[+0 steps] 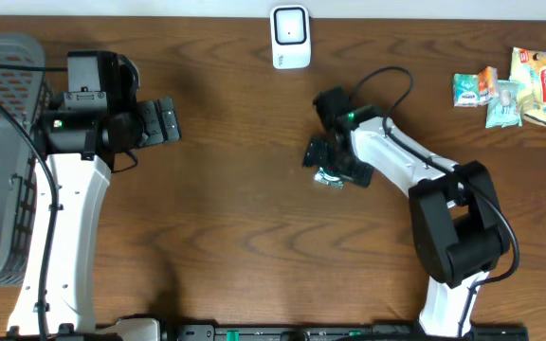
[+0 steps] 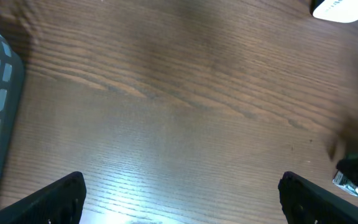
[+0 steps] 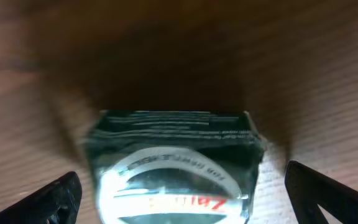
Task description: Scan the item barcode
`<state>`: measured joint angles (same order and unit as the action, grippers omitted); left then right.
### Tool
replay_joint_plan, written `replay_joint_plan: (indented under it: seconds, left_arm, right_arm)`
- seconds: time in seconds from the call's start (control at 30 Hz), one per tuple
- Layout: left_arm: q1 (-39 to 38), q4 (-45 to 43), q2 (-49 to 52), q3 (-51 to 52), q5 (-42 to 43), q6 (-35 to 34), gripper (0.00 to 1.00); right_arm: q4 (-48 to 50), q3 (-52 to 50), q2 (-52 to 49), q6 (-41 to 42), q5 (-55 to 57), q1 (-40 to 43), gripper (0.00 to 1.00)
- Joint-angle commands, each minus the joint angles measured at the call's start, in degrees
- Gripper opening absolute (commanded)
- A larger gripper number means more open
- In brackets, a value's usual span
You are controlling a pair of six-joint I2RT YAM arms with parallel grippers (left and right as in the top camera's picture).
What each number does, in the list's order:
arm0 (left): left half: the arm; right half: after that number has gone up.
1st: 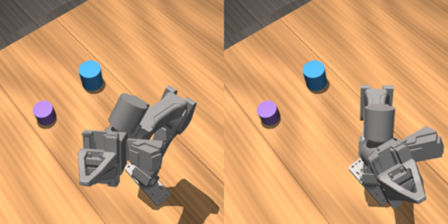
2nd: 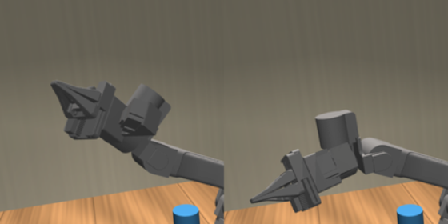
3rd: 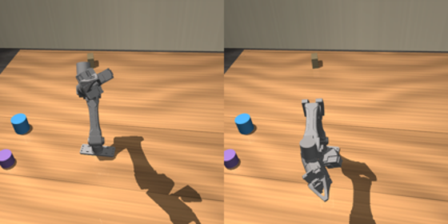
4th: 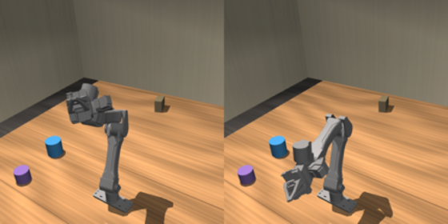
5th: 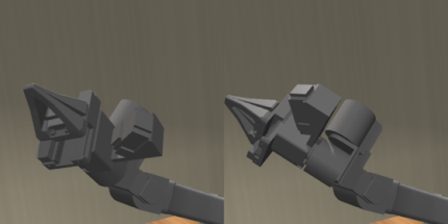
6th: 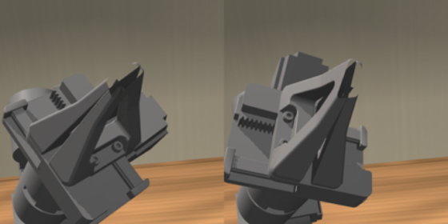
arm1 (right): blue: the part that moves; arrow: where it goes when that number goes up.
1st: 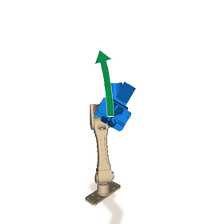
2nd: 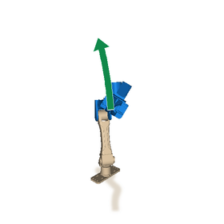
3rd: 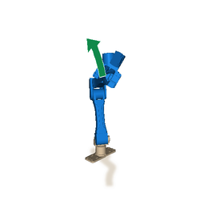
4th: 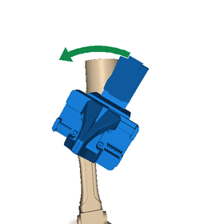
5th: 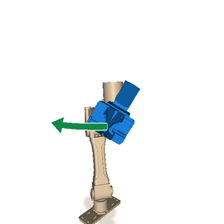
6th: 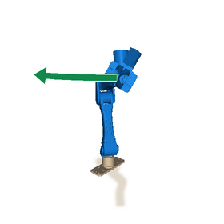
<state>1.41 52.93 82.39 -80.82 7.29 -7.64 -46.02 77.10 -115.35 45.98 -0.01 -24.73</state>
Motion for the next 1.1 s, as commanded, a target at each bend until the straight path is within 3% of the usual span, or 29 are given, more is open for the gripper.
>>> replay_joint_plan:
  seconds: [0.0, 0.13, 0.27, 0.57, 1.07]
  left_arm:
    - [0.2, 0.2, 0.0, -0.1, -0.5, 0.1, 0.98]
    - [0.2, 0.2, 0.0, -0.1, -0.5, 0.1, 0.98]
    - [0.2, 0.2, 0.0, -0.1, -0.5, 0.1, 0.97]
    - [0.2, 0.2, 0.0, -0.1, -0.5, 0.1, 0.98]
    - [0.2, 0.2, 0.0, -0.1, -0.5, 0.1, 0.98]
  right_arm:
    - [1.6, -2.3, -0.1, -0.6, 0.9, -0.5, 0.97]
    - [3.1, -3.3, -0.1, -0.7, 0.9, -0.5, 0.92]
    - [4.3, -4.2, -0.1, -0.7, 0.9, -0.7, 0.77]
    - [4.2, -4.1, -0.1, -0.7, -3.4, -0.8, 0.58]
    - [0.0, 3.3, 0.7, -5.1, -5.0, 0.5, 0.57]
